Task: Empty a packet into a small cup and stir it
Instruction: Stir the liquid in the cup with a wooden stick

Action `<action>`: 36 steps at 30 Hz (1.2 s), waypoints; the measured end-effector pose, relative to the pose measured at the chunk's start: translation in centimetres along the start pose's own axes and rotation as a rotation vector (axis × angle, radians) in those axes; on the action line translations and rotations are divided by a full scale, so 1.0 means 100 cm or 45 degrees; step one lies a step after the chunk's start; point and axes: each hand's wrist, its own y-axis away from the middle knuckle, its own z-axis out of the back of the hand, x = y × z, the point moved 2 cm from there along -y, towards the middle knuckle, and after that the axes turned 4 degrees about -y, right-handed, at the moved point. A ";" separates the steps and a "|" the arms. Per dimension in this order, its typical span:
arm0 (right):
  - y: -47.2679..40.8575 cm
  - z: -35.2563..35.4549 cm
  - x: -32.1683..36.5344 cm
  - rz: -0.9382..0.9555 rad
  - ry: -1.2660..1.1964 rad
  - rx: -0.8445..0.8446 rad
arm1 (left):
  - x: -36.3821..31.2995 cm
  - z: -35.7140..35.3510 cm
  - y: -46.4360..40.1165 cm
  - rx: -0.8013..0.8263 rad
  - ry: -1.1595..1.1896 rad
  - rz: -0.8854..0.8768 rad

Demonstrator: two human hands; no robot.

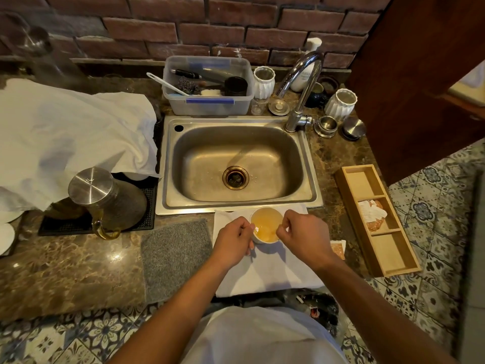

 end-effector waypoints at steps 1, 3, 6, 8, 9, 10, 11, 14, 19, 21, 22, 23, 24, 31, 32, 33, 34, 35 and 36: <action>0.003 -0.001 0.000 0.005 -0.001 0.032 | -0.001 0.000 0.000 -0.001 -0.002 0.001; 0.007 -0.005 0.003 0.026 -0.049 0.084 | -0.002 0.000 0.000 -0.003 -0.008 -0.004; 0.006 -0.010 0.011 0.077 -0.109 0.092 | -0.002 0.000 -0.001 0.002 -0.016 -0.009; 0.002 -0.012 0.015 0.108 -0.114 0.060 | -0.002 0.000 -0.001 0.002 -0.017 -0.006; 0.000 -0.013 0.017 0.111 -0.113 0.040 | -0.002 0.000 -0.001 0.001 -0.017 -0.006; -0.003 -0.013 0.018 0.104 -0.109 0.022 | -0.002 0.001 0.000 -0.002 -0.016 -0.006; -0.005 -0.012 0.019 0.094 -0.096 0.005 | -0.002 0.000 0.000 -0.005 -0.016 -0.004; -0.009 -0.008 0.017 0.067 -0.021 -0.024 | -0.001 0.000 0.000 -0.016 -0.005 0.001; -0.004 -0.001 0.011 0.018 0.042 0.023 | 0.002 0.000 -0.001 0.002 0.047 -0.002; 0.000 -0.002 0.010 0.030 0.048 0.056 | 0.003 0.000 -0.002 0.013 0.058 0.000; 0.003 -0.002 0.011 0.042 0.038 0.071 | 0.002 -0.001 -0.003 0.018 0.060 0.002; 0.005 -0.003 0.012 0.049 0.010 0.087 | 0.002 -0.001 -0.003 0.022 0.059 0.005; 0.007 -0.004 0.014 0.050 -0.027 0.103 | 0.002 -0.001 -0.003 0.025 0.056 0.008; 0.007 -0.015 0.017 0.033 -0.129 0.042 | 0.001 -0.001 -0.003 0.009 0.022 -0.016; 0.007 -0.014 0.016 0.024 -0.130 0.015 | 0.001 -0.001 -0.003 0.006 0.027 -0.015; 0.008 -0.013 0.015 0.015 -0.125 -0.009 | 0.002 -0.001 -0.003 0.003 0.036 -0.013; 0.008 -0.012 0.013 0.009 -0.111 -0.025 | 0.002 -0.001 -0.002 0.002 0.046 -0.011; 0.008 -0.011 0.012 0.005 -0.090 -0.033 | 0.002 -0.001 -0.002 0.001 0.054 -0.009; 0.009 -0.011 0.010 0.003 -0.069 -0.031 | 0.003 -0.001 -0.002 0.002 0.059 -0.009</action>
